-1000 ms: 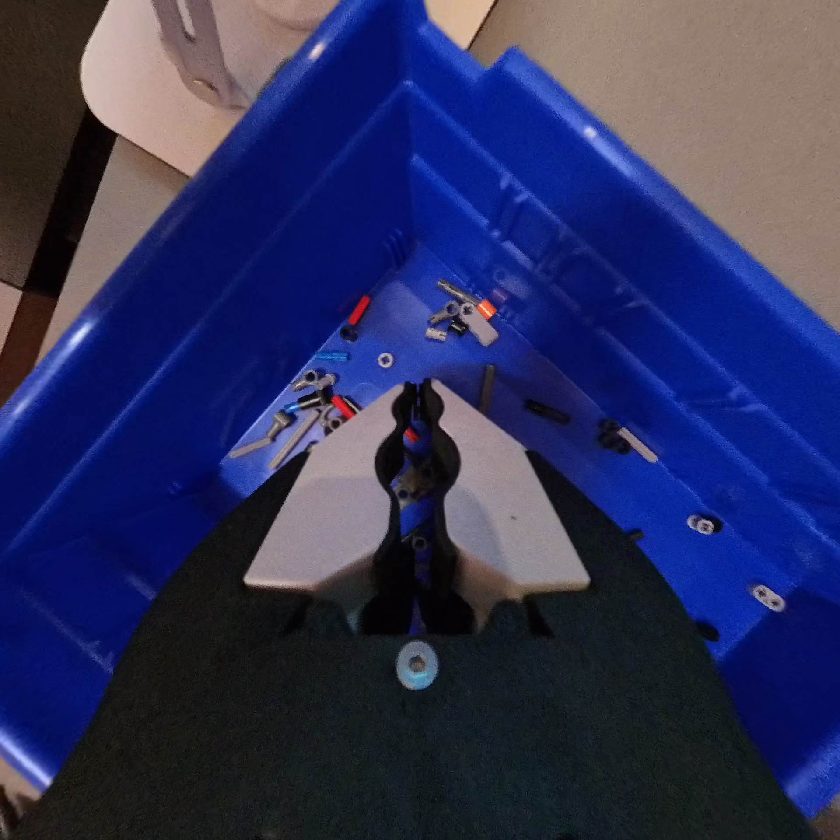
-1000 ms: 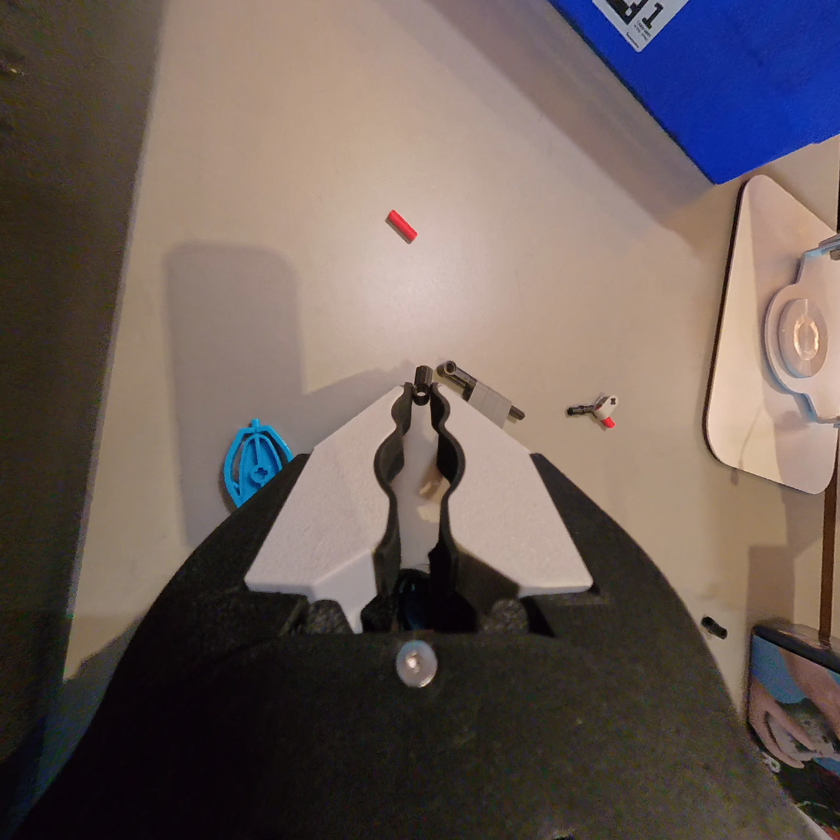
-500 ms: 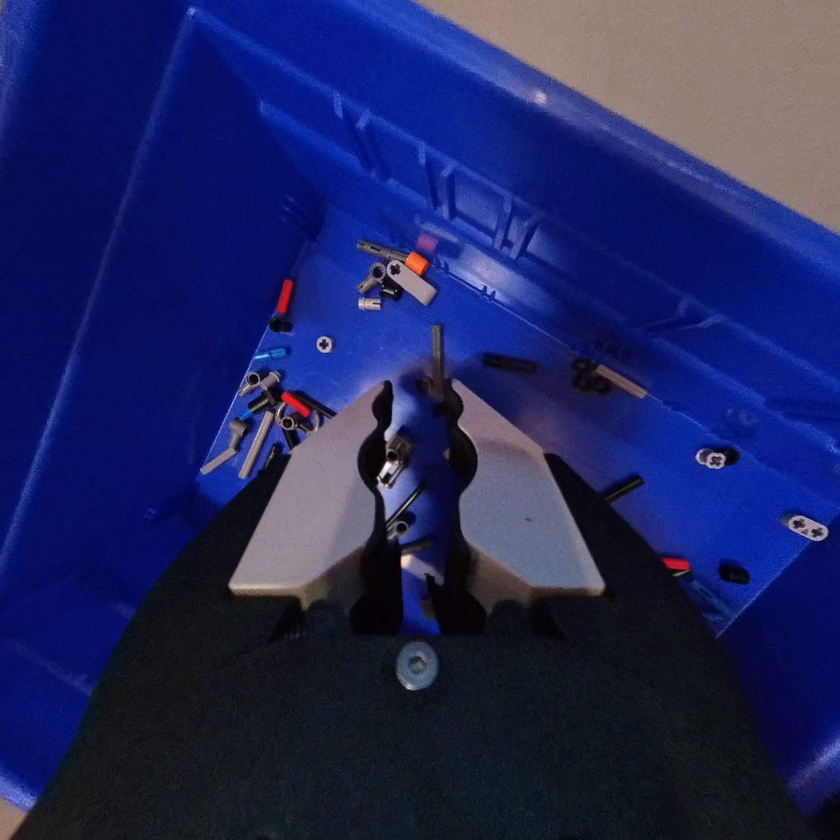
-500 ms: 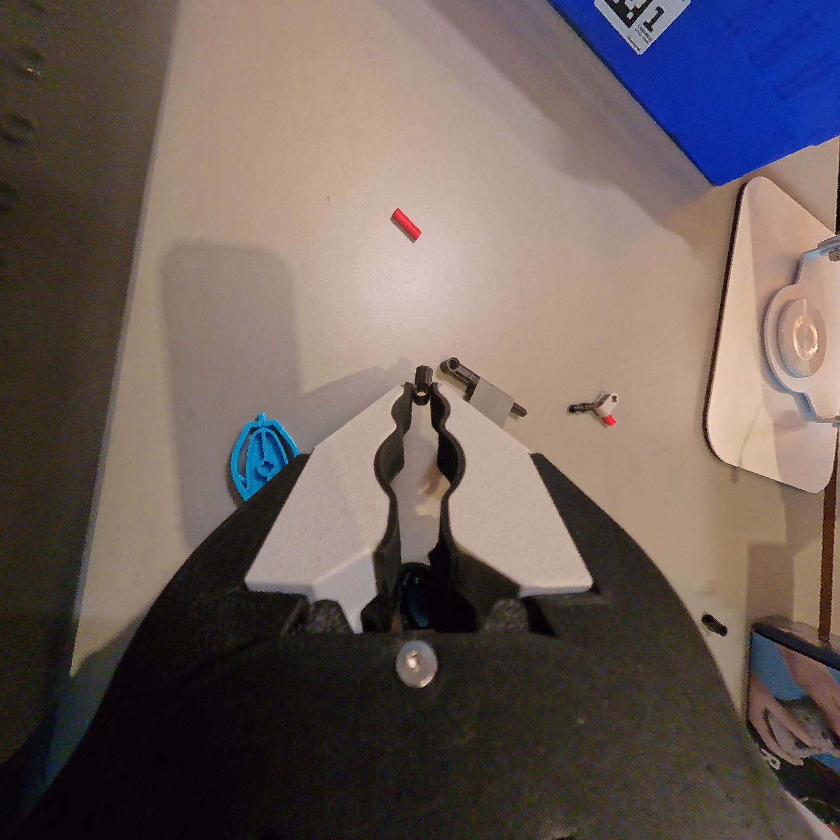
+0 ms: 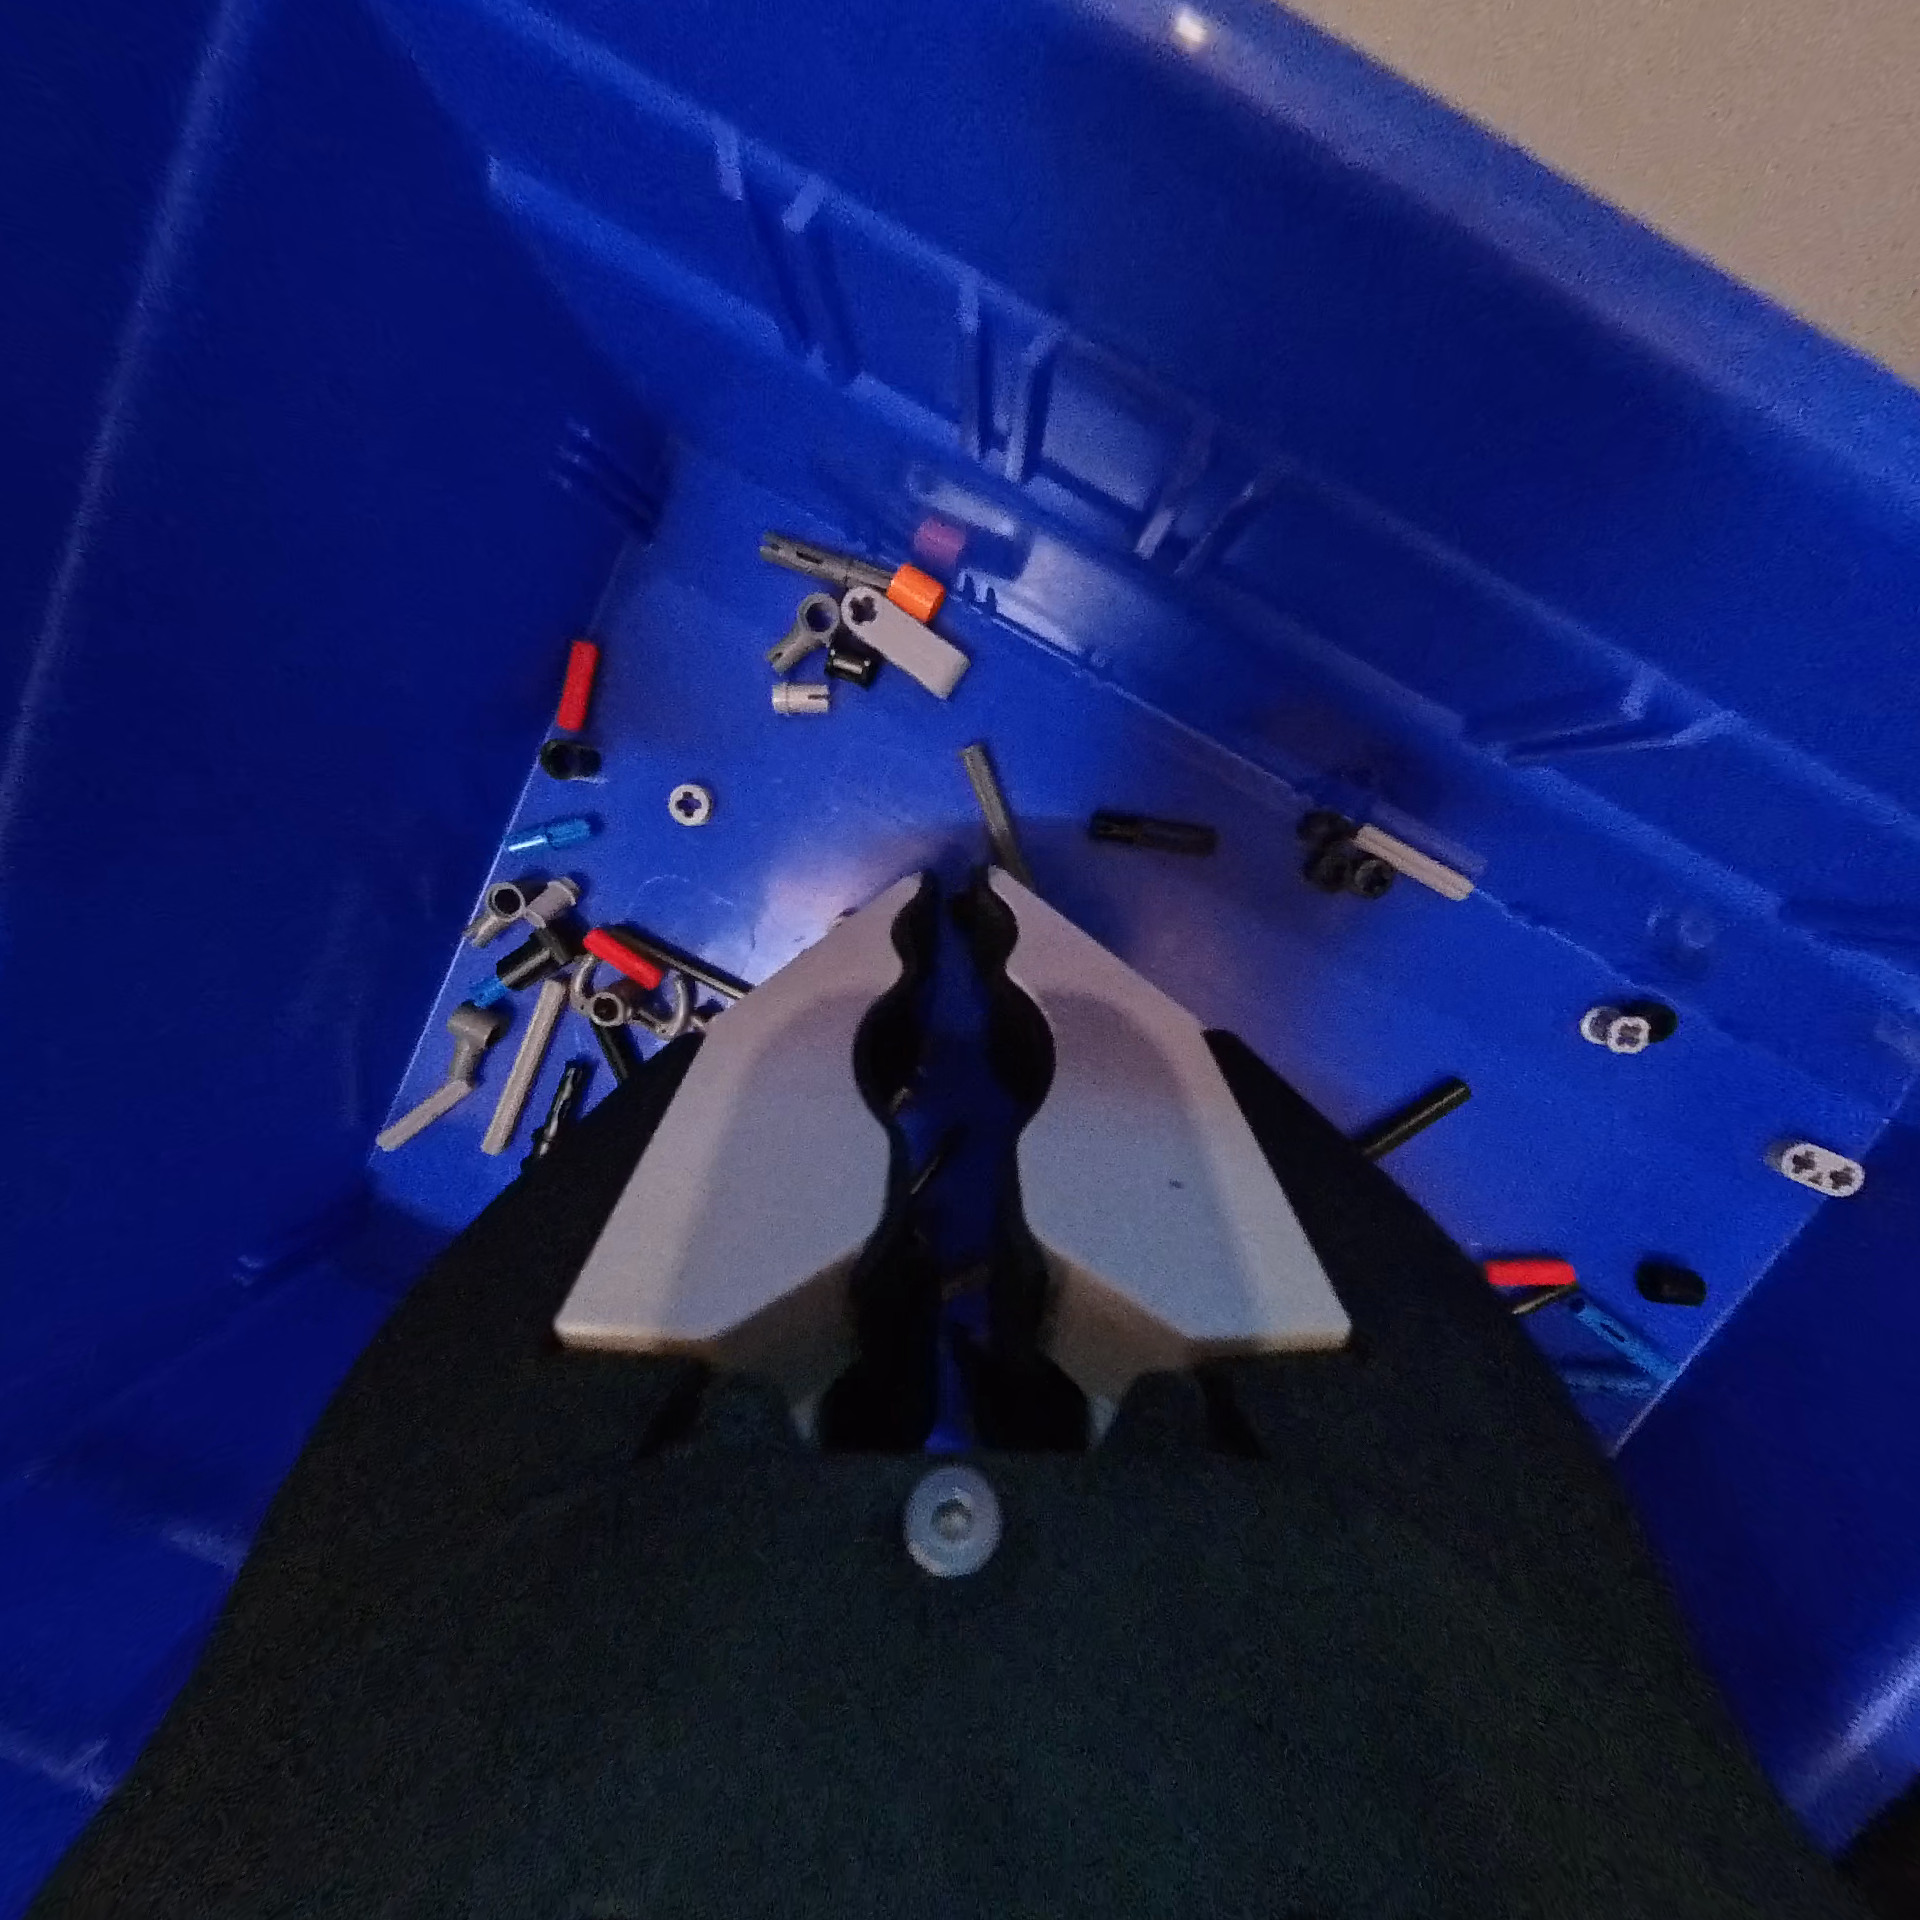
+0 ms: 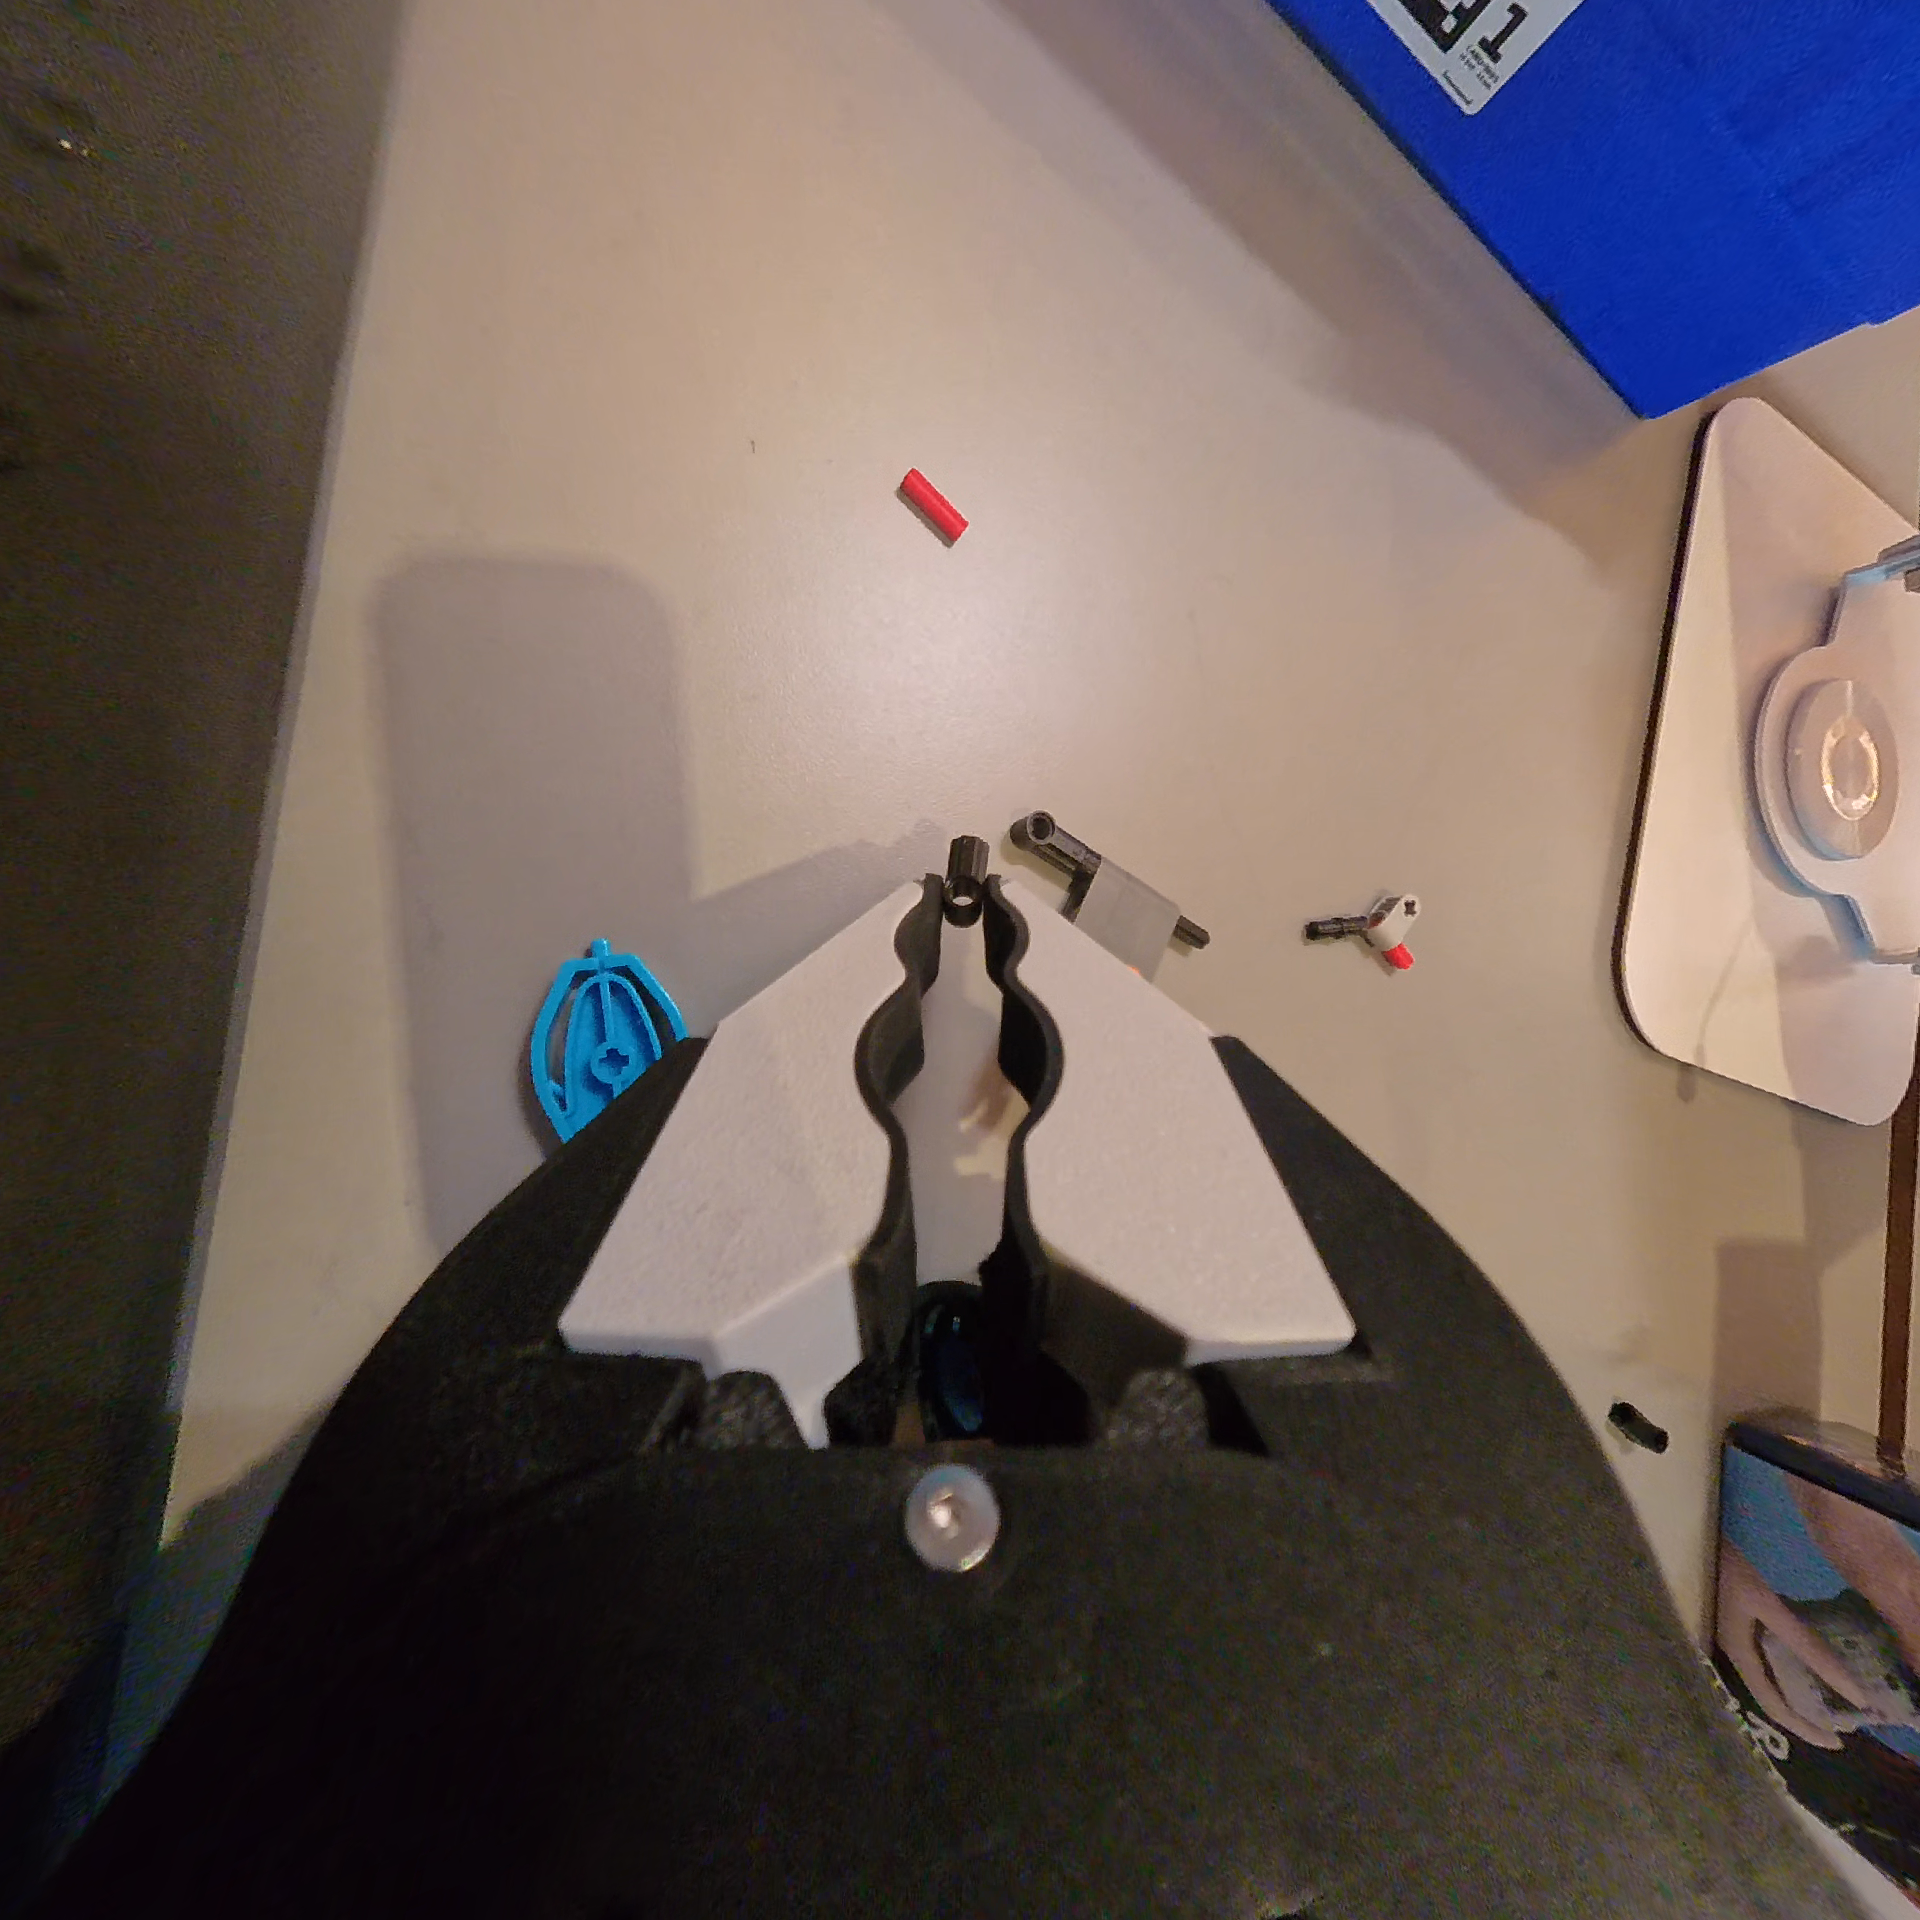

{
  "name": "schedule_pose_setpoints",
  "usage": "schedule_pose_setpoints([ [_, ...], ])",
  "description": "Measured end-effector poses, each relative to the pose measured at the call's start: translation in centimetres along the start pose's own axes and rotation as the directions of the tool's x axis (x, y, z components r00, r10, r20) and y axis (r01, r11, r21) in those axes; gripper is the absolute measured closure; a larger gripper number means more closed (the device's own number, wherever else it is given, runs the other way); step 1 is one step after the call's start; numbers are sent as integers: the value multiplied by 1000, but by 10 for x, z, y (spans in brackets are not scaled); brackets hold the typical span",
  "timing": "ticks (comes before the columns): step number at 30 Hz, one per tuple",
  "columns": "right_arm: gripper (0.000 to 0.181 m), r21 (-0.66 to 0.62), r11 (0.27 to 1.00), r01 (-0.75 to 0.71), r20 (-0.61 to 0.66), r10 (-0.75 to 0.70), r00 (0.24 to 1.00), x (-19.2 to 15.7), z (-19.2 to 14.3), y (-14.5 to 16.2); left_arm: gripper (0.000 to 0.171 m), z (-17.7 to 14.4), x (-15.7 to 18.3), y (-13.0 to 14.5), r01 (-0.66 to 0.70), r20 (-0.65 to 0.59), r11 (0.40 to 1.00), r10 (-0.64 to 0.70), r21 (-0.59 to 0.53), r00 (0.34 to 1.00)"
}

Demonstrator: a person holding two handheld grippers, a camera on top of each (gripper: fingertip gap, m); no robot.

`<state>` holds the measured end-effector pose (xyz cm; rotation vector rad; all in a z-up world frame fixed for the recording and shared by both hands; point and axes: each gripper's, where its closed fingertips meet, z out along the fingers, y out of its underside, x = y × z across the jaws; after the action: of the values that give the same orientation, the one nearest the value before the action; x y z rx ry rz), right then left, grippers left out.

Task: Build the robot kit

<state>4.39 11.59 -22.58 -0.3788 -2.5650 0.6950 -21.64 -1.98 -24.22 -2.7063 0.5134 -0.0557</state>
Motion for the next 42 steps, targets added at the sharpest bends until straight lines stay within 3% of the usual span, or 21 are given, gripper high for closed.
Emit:
schedule_pose_setpoints([
  [10,175,3,1000,0,-3,0,1000,0,-1,0,171,-6,-1,-2,54,-1,998,-54,18,999],
  [12,175,4,1000,-1,-3,1,1000,1,-1,0,159,-11,-4,0,89,7,996,-89,-1,996],
  [17,175,3,1000,2,-3,-2,1000,0,-1,0,151,-8,-1,4,106,-8,994,-106,-30,994],
  [21,175,6,1000,2,-2,-2,1000,0,-2,-1,154,-5,3,9,93,-6,994,-93,-62,996],
  [42,175,8,1000,4,-4,-3,1000,0,-3,-1,165,-6,5,4,83,9,997,-83,1,997],
])
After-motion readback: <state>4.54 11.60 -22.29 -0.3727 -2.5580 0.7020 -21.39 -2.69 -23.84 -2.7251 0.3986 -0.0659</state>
